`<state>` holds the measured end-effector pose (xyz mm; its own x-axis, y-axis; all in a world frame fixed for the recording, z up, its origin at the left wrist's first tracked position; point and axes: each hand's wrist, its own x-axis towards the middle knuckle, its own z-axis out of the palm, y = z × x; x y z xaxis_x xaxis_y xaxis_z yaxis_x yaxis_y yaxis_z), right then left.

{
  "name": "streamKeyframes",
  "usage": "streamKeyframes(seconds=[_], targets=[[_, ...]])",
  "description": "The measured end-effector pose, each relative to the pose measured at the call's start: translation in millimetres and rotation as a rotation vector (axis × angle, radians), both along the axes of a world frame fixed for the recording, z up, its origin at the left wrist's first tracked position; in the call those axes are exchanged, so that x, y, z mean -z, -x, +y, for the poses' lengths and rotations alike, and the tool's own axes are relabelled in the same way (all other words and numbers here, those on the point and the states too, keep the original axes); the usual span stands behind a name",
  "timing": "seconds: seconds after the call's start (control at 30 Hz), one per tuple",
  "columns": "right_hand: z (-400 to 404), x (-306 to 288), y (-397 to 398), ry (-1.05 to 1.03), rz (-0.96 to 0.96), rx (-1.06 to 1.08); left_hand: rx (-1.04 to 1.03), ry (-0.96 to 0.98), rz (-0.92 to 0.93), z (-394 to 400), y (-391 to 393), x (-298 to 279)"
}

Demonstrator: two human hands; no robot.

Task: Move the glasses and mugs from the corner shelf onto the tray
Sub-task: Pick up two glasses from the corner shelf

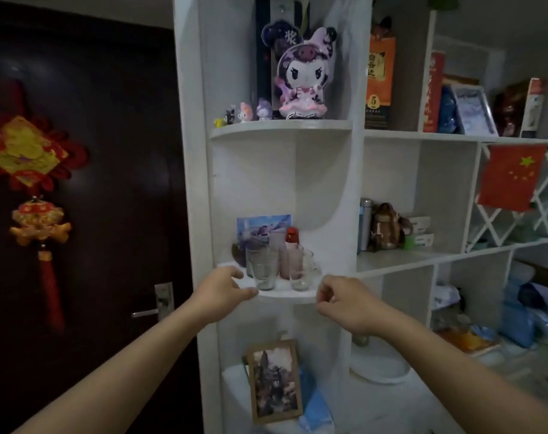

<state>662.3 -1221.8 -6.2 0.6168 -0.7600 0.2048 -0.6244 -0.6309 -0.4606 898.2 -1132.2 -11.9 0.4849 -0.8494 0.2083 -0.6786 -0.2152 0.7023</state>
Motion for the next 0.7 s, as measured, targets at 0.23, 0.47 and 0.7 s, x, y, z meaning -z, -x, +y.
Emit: streamKeyframes(seconds=[0.23, 0.47, 0.7], targets=[[-78.2, 7.2, -61.2, 0.001, -0.201, 0.081, 0.003, 0.088, 0.142, -87.4, -49.6, 17.3], [-123.4, 16.9, -89.1, 0.108, -0.259, 0.231, -0.016, 0.160, 0.162, -126.8, -59.0, 32.7], [-147.9, 26.0, -96.9, -0.140, -0.248, 0.255, -0.050, 0.173, 0.146, -146.2, -49.3, 41.0]])
